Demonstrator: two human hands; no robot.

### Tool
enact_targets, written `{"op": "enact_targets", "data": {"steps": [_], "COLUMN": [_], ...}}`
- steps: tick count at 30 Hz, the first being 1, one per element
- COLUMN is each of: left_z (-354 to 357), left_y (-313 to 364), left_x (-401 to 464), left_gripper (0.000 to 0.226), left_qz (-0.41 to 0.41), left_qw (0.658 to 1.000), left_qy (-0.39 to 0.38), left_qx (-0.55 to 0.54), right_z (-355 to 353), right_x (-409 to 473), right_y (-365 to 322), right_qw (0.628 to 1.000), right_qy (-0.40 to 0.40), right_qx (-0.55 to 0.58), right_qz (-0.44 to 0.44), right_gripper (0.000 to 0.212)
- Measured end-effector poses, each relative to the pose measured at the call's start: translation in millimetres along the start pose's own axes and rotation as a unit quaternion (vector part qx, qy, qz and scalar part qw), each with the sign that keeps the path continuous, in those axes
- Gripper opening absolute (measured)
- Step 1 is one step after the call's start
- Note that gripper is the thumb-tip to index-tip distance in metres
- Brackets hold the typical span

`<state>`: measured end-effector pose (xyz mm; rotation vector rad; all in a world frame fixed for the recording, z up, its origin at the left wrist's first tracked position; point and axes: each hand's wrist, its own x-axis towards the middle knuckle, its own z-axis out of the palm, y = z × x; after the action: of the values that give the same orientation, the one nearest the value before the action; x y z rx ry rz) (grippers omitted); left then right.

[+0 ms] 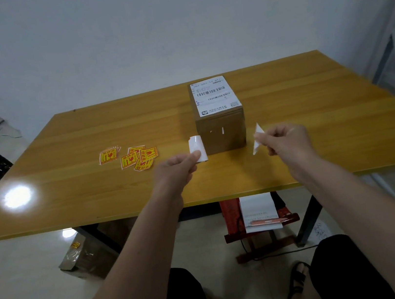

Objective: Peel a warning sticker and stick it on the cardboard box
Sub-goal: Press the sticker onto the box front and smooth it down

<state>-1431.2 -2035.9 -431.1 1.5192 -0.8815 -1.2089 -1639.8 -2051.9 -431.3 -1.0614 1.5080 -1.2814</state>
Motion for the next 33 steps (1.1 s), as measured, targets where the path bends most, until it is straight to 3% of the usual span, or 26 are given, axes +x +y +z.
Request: {"op": "enact_targets", "data": {"steps": [2,5,8,12,15,18,22,27,33], "left_z": [6.3,18.2,31.3,40.3,39.5,37.6,37.1,37.5,35.0], "left_y": [0.6,0.3,-0.3,-2.3,-6.7,-11.2,-14.4,-12.6,-11.4], "left_x": [-1.9,-7.2,-11.3,-8.4,-5.0,-1.7,0.4,-1.5,-5.7], "left_gripper": [0.015,0.016,0.017,0.007,0.016,0.009,0.008,0.011,0.014], "left_qz": [0.018,0.071,0.134,0.222,0.354,0.482,0.562,0.572,0.558], "left_qw": [1.000,0.996,0.987,0.957,0.874,0.776,0.708,0.688,0.694], "left_qy": [0.014,0.034,0.052,0.086,0.125,0.149,0.168,0.186,0.183], "left_qx": [0.003,0.028,0.073,0.167,0.309,0.379,0.393,0.406,0.416], "right_z": [-4.5,-9.7,-13.0,-19.0,-21.3,-19.5,-11.5,-4.1,5.7], "right_x": [7.5,17.5,22.4,27.4,31.6,30.5,24.9,12.4,-1.2], "right_y": [7.9,18.8,25.8,22.5,20.3,16.5,9.4,-9.4,-26.9], "right_qw": [0.999,0.992,0.983,0.977,0.981,0.984,0.987,0.990,0.979], "right_qy": [0.021,0.030,0.017,0.032,0.045,0.015,-0.025,-0.083,-0.187], "right_qx": [-0.044,-0.120,-0.179,-0.208,-0.187,-0.176,-0.156,-0.099,-0.067], "right_qz": [-0.004,0.009,0.038,0.028,0.020,0.018,-0.012,-0.053,-0.051], "right_gripper": [0.024,0.004,0.027,0.016,0.007,0.019,0.008,0.015,0.013]}}
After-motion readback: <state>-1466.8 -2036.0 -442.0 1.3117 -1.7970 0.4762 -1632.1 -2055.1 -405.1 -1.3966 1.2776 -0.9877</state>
